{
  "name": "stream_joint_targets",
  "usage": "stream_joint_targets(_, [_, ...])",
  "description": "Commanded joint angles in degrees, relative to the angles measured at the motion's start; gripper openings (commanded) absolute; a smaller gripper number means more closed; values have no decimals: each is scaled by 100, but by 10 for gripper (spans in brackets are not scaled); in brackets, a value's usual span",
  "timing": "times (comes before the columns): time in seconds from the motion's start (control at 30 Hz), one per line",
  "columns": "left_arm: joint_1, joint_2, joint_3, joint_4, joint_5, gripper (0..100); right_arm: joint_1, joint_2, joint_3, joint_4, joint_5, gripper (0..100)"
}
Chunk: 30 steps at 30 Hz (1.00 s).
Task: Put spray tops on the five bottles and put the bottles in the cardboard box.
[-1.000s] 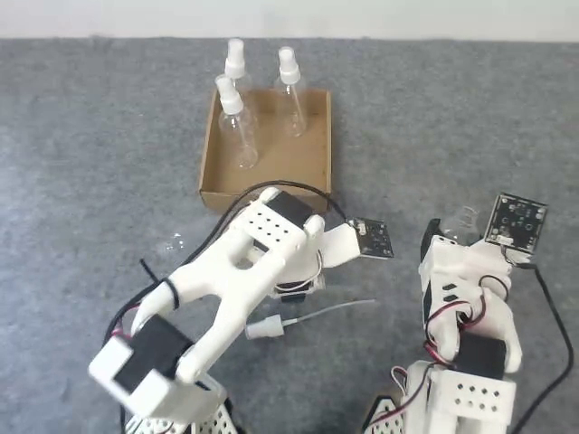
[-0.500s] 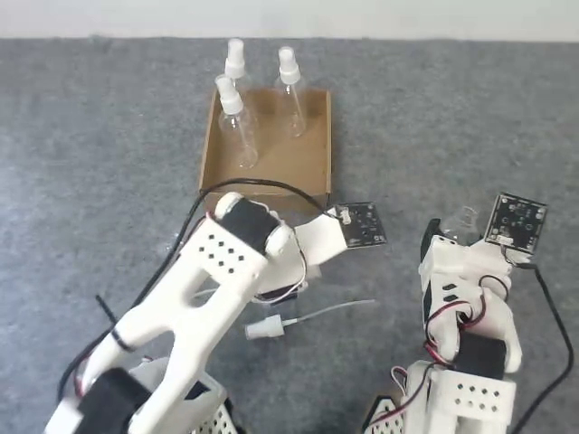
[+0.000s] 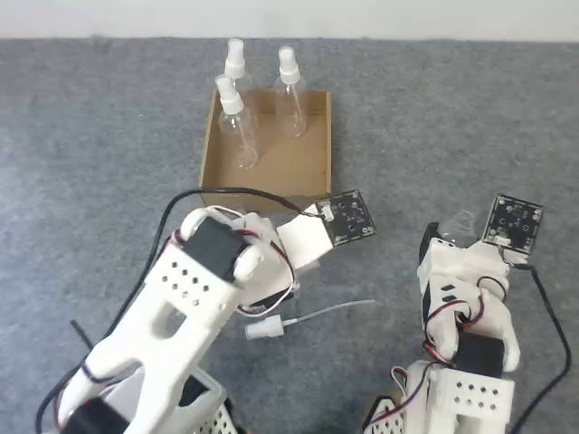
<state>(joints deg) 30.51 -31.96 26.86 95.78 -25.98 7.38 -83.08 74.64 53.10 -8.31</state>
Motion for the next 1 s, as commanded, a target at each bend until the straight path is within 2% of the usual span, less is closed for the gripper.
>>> stream_joint_targets(0.0, [-44,-519,-242,-79,404,40,13,-180,-70,-127,-79,20])
stream_joint_targets(0.2, [-44,-1116,-233,-176,457,40,-277,-180,-62,-101,-79,20])
stream_joint_targets(0.4, [-53,-1723,31,-633,1002,40,-523,-180,-18,-92,-70,20])
stream_joint_targets(0.77, [-53,-2286,163,-1081,1292,40,-1112,-180,0,-101,-70,20])
stream_joint_targets(0.97, [-53,-2523,163,-1363,1327,40,-1138,-180,0,-92,-62,20])
